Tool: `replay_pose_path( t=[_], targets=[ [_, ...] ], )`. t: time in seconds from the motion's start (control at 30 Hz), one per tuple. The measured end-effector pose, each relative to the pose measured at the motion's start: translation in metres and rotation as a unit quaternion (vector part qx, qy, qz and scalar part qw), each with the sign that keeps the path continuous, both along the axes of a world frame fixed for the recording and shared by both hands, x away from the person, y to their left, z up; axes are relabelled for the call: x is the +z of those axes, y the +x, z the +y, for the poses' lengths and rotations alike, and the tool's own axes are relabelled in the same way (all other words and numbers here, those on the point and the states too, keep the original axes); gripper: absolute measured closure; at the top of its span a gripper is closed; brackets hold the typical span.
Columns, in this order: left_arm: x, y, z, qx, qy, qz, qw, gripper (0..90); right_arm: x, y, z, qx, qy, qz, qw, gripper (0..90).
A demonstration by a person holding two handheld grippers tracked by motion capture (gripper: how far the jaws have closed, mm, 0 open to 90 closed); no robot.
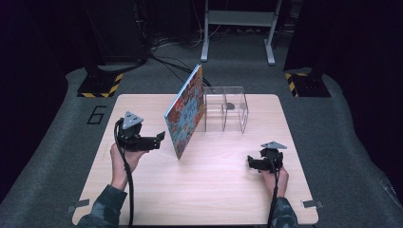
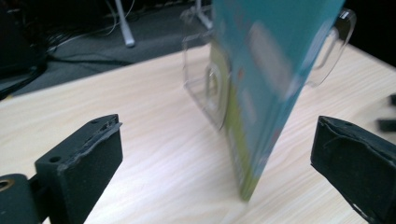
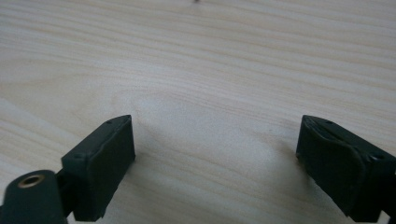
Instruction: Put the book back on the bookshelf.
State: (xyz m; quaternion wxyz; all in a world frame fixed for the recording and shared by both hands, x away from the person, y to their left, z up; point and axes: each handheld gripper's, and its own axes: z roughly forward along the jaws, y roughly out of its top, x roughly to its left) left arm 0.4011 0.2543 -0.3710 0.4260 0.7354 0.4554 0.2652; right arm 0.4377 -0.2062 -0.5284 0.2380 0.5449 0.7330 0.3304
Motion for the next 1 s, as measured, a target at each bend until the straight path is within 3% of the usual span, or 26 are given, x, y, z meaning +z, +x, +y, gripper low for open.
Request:
replay_pose_path(
  t=[0.2,0.23,0.33,0.37,0.4,0.6,0.63,0.7,0.83,0.87,0.9,0.93,1.0],
  targets=[
    [-0.032,-0.007,0.018,0.019,0.006,0.021,0.9996,0.2,0.0,0.001,0.001,0.003,0.001,0.007,1.0,5.6],
    [-0.032,-0.007,0.018,0.019,0.006,0.021,0.9996,0.2,-0.001,0.001,0.001,-0.003,0.0,0.005,1.0,5.6],
    [-0.057,-0.01,0.029,0.026,0.015,0.04,0.9987,0.1,-0.001,0.001,0.001,-0.002,-0.001,0.006,1.0,5.5],
    [-0.057,-0.01,0.029,0.026,0.015,0.04,0.9987,0.0,-0.001,0.001,0.001,-0.002,-0.001,0.006,1.0,5.5],
    [-0.069,-0.012,0.032,0.03,0.023,0.051,0.998,0.0,-0.001,0.001,0.001,-0.002,-0.001,0.006,1.0,5.5],
    [-0.112,-0.017,0.041,0.05,0.041,0.075,0.9951,0.0,-0.001,0.001,0.002,-0.003,0.0,0.007,1.0,5.5],
    [-0.112,-0.017,0.041,0.05,0.041,0.075,0.9951,0.0,-0.001,0.001,0.002,-0.003,0.0,0.007,1.0,5.5],
    [-0.133,-0.02,0.045,0.054,0.057,0.085,0.9933,0.0,-0.001,0.001,0.002,-0.003,0.0,0.007,1.0,5.5],
    [-0.147,-0.02,0.048,0.058,0.066,0.098,0.9914,0.0,0.0,0.002,0.001,0.0,-0.001,0.007,1.0,5.4],
    [-0.155,-0.02,0.051,0.055,0.066,0.108,0.9904,0.0,-0.001,0.002,0.001,0.0,-0.001,0.007,1.0,5.4],
    [-0.155,-0.02,0.051,0.055,0.066,0.108,0.9904,0.0,-0.001,0.002,0.001,0.0,-0.001,0.007,1.0,5.4],
    [-0.161,-0.021,0.052,0.058,0.049,0.11,0.9911,0.0,-0.001,0.002,0.001,0.001,-0.001,0.007,1.0,5.4],
    [-0.162,-0.021,0.053,0.062,0.046,0.105,0.9915,0.0,0.0,0.002,0.001,0.005,0.0,0.008,1.0,5.3]
  ],
)
